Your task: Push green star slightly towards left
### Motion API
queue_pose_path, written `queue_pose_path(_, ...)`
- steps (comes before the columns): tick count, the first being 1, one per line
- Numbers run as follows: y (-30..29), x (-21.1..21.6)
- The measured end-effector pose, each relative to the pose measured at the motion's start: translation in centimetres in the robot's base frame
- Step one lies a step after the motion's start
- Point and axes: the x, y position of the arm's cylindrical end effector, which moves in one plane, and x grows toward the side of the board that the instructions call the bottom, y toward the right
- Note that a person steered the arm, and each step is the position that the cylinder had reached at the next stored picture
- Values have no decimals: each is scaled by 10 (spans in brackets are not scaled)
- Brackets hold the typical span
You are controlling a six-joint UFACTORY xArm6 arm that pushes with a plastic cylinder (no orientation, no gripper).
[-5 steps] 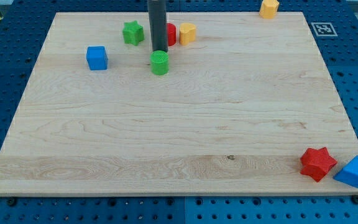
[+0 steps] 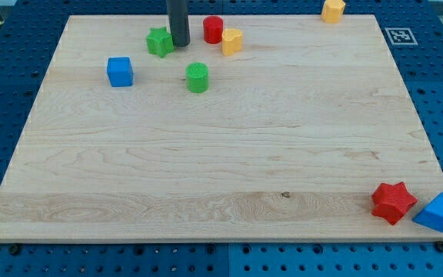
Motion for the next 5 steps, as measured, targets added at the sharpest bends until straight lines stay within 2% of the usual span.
queue_pose_path(5, -29, 0)
